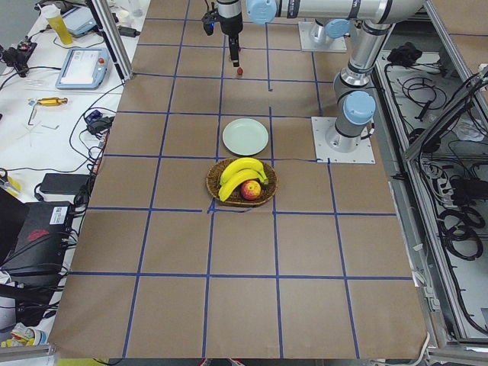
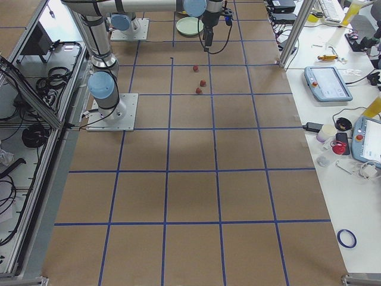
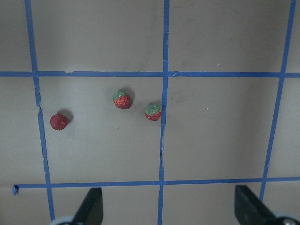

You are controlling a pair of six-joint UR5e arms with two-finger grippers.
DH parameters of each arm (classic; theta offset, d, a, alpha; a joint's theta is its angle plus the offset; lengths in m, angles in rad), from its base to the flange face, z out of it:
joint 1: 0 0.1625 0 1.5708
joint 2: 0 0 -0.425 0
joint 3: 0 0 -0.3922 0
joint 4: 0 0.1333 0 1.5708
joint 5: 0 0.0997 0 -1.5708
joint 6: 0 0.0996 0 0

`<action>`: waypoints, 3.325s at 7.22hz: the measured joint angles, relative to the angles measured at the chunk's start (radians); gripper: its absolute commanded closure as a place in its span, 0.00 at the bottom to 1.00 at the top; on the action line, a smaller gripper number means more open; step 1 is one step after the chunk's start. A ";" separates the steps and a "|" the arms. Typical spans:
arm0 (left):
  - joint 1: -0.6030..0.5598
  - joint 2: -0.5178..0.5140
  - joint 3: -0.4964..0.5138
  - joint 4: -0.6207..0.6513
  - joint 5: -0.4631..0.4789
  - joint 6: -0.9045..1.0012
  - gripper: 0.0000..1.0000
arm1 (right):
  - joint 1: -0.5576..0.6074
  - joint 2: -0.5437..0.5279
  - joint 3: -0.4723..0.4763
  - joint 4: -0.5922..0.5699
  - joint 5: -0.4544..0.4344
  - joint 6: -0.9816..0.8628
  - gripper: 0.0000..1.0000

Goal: Collect all strawberries into plate

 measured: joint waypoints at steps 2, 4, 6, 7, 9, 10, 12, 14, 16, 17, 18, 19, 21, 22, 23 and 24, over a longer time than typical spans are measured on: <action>0.000 -0.003 -0.007 0.050 0.000 0.001 0.00 | 0.003 0.004 0.004 0.004 0.003 -0.001 0.00; 0.000 -0.012 -0.030 0.063 0.001 0.000 0.00 | 0.004 0.008 0.023 -0.002 0.003 -0.001 0.00; 0.000 -0.016 -0.059 0.070 0.002 -0.003 0.00 | 0.003 0.016 0.069 -0.019 0.003 -0.006 0.00; 0.000 -0.023 -0.066 0.071 0.002 -0.004 0.00 | 0.004 0.029 0.102 -0.053 0.003 -0.015 0.00; 0.001 -0.040 -0.071 0.071 0.004 -0.007 0.00 | 0.019 0.083 0.175 -0.204 0.004 -0.049 0.00; 0.001 -0.046 -0.072 0.071 0.005 -0.008 0.00 | 0.033 0.116 0.200 -0.274 0.004 -0.077 0.07; 0.001 -0.055 -0.079 0.072 0.005 -0.007 0.00 | 0.054 0.167 0.223 -0.354 0.004 -0.113 0.10; 0.001 -0.065 -0.084 0.073 0.005 -0.005 0.00 | 0.076 0.238 0.258 -0.439 0.012 -0.150 0.15; 0.001 -0.075 -0.086 0.076 0.006 -0.005 0.00 | 0.093 0.286 0.313 -0.536 0.032 -0.167 0.16; 0.001 -0.078 -0.087 0.076 0.008 -0.005 0.00 | 0.095 0.300 0.328 -0.559 0.036 -0.183 0.16; 0.002 -0.080 -0.087 0.076 0.009 -0.005 0.00 | 0.096 0.310 0.333 -0.569 0.036 -0.197 0.16; 0.002 -0.083 -0.088 0.077 0.011 -0.005 0.00 | 0.096 0.319 0.335 -0.573 0.033 -0.212 0.23; 0.001 -0.088 -0.088 0.077 0.014 -0.005 0.00 | 0.096 0.331 0.337 -0.575 0.026 -0.234 0.91; 0.001 -0.089 -0.090 0.077 0.016 -0.005 0.00 | 0.096 0.335 0.337 -0.575 0.025 -0.238 1.00; 0.001 -0.089 -0.093 0.077 0.018 -0.005 0.00 | 0.096 0.337 0.336 -0.575 0.024 -0.240 1.00; 0.001 -0.090 -0.094 0.077 0.021 -0.005 0.00 | 0.096 0.336 0.332 -0.575 0.023 -0.241 1.00</action>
